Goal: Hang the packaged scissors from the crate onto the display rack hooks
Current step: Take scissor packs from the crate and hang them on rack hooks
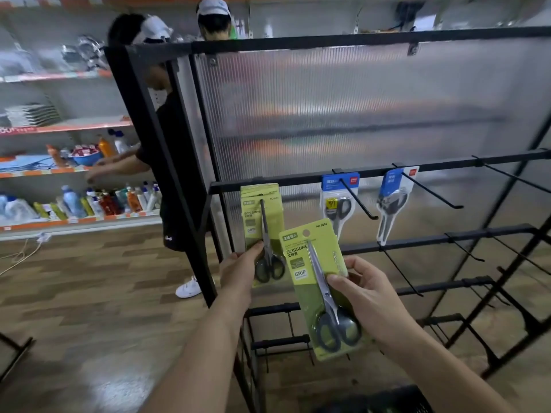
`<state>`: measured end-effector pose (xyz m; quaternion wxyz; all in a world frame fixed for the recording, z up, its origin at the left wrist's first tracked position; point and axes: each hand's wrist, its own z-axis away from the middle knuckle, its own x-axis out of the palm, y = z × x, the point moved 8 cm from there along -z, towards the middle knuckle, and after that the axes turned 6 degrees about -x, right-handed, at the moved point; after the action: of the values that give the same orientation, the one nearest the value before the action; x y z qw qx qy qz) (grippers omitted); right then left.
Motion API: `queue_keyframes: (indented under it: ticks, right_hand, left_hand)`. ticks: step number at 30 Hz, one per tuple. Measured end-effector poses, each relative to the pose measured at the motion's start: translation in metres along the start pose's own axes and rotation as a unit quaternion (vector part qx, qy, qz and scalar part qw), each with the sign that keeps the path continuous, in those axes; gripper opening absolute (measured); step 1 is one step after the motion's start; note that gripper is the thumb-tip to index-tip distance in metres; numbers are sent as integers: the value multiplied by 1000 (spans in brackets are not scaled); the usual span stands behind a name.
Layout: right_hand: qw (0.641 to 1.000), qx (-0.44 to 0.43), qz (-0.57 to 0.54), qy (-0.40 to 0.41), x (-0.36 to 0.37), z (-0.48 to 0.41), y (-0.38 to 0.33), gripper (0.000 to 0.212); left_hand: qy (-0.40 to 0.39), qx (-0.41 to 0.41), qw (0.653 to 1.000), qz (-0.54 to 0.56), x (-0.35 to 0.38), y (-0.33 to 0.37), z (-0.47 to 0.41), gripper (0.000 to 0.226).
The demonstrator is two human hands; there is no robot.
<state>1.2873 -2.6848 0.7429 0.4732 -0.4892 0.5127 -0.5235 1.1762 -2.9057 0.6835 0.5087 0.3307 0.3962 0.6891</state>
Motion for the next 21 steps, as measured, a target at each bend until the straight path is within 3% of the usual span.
queue_keyframes:
  ticks: [13, 16, 21]
  right_hand:
    - [999, 4, 27, 19, 4, -1, 7, 10]
    - [999, 8, 27, 16, 10, -5, 8, 10]
    - [1000, 15, 10, 2, 28, -13, 10, 11]
  left_hand:
    - [17, 41, 999, -30, 8, 16, -13, 28]
    - [18, 67, 994, -79, 2, 14, -14, 21]
    - [1, 121, 974, -190, -3, 17, -3, 29]
